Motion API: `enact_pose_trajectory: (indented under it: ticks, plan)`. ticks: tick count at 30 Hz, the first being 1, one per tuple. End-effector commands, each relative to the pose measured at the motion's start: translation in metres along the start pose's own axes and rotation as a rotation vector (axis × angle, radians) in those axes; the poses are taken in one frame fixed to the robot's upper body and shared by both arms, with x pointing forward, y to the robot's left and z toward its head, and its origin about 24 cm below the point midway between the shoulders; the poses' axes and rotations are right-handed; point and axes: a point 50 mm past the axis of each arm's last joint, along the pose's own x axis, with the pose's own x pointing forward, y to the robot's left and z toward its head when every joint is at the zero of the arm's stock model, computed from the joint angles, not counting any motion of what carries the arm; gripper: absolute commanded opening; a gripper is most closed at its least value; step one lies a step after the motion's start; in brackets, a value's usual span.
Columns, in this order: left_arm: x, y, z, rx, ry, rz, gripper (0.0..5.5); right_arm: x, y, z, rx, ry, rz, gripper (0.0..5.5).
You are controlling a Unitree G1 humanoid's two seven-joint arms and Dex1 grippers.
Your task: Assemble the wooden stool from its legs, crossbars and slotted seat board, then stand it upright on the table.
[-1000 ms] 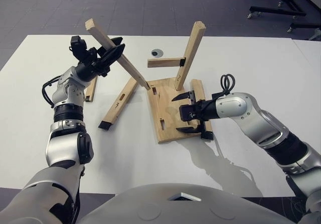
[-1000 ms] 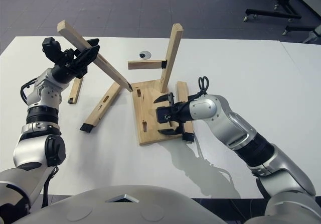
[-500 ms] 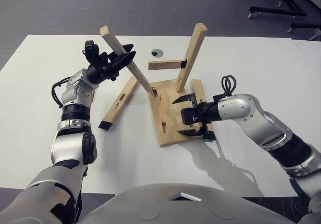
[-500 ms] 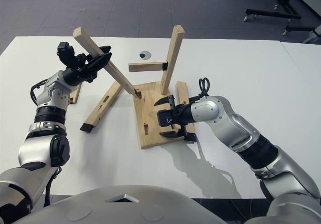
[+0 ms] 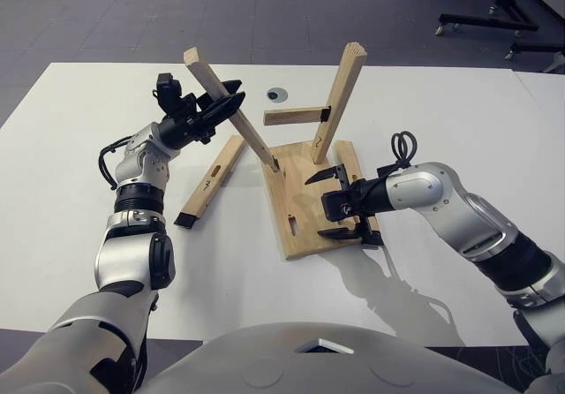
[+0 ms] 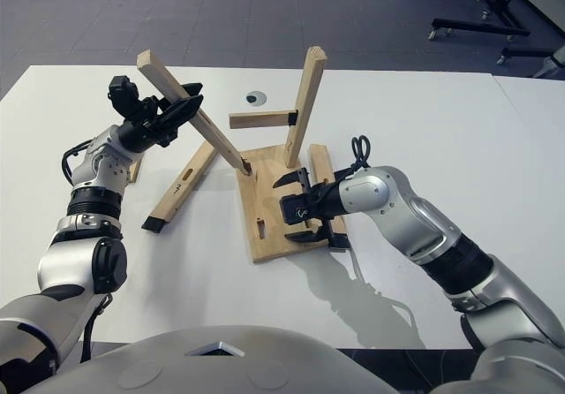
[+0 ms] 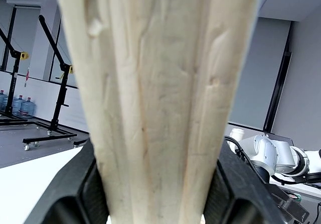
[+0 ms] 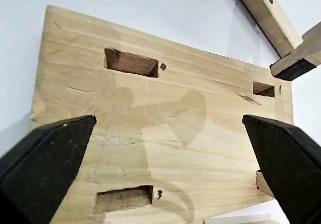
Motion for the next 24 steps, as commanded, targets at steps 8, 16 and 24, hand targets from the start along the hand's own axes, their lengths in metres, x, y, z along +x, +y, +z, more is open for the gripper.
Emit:
enact_pose_trajectory:
  ticks: [8, 16, 24]
  plan:
    - [0.009, 0.001, 0.006, 0.032, 0.001, -0.015, 2.09, 0.001, 0.033, -0.048, 0.09, 0.223, 0.208, 5.38]
    - [0.013, 0.001, 0.006, 0.045, -0.01, -0.011, 2.09, -0.002, 0.024, -0.037, 0.101, 0.156, 0.197, 5.38]
    - [0.016, 0.003, 0.004, 0.041, -0.005, -0.013, 2.09, -0.015, -0.008, -0.003, 0.18, -0.025, 0.119, 5.38]
